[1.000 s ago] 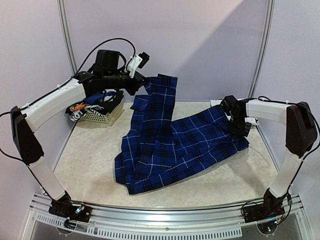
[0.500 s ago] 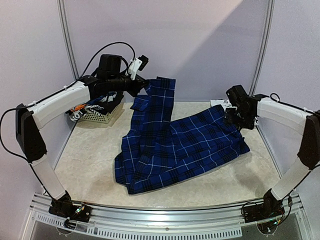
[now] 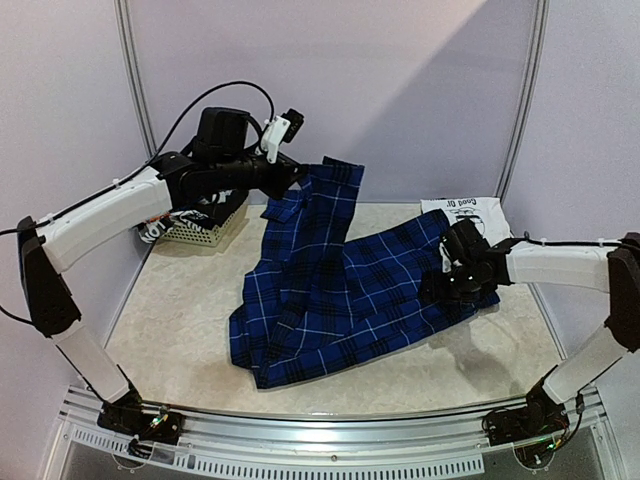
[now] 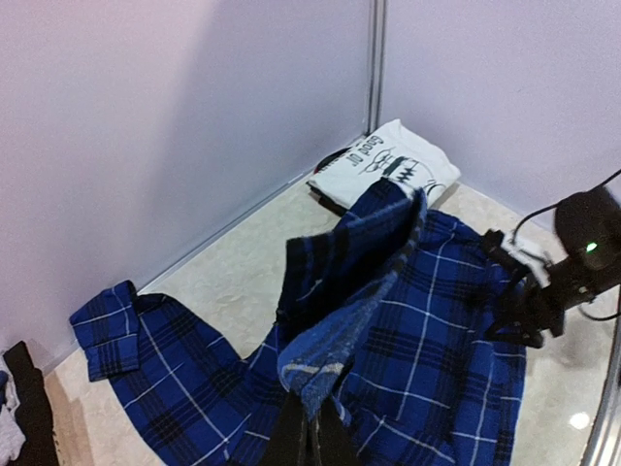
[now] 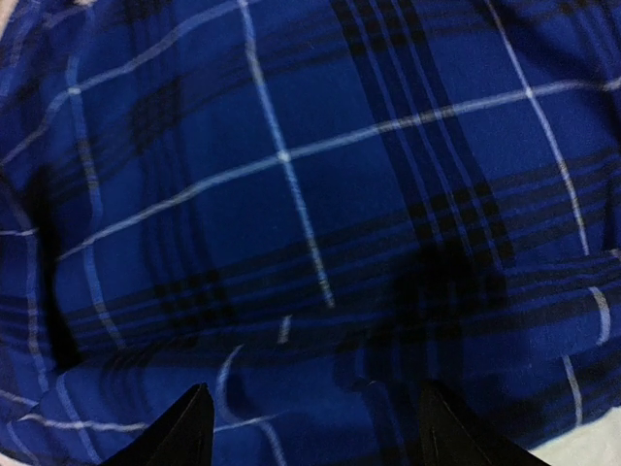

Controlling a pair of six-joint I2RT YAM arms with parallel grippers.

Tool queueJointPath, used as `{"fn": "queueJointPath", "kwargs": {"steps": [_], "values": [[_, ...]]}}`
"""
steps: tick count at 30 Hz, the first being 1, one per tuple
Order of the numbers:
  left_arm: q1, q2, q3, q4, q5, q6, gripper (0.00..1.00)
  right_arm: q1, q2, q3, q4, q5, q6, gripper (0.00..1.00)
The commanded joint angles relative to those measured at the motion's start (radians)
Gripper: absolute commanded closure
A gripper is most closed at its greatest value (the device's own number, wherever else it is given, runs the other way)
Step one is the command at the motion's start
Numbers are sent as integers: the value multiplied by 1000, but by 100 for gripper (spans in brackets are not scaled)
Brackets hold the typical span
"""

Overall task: Fold and stack the mixed laundry pile
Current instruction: Fold the flattened shirt at the center of the board.

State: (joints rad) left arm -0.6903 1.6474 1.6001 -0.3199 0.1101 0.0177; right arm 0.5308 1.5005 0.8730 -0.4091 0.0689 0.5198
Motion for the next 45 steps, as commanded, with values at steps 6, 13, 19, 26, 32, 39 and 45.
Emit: {"fn": "queueJointPath", "kwargs": {"steps": [6,13,19,26,32,39,45], "values": [[-178,7,46,-71,-100,-107,100,-87,192,-42,55,27,75,22],[-215,27,62,-113,-145,-118,100,80,134,-118,6,71,204,11],[-215,5,83,-206,-233,-110,100,268,130,-158,41,66,401,8],[-234,7,102,-263,-267,-201,100,276,53,-96,-97,190,387,5],[-332,45,127,-272,-324,-304,100,266,-161,-71,-227,276,337,2],[-427,167,167,-184,-373,-426,100,200,-482,-125,-349,384,356,1],[-480,369,276,-107,-331,-530,100,161,-672,-172,-418,466,408,1]]}}
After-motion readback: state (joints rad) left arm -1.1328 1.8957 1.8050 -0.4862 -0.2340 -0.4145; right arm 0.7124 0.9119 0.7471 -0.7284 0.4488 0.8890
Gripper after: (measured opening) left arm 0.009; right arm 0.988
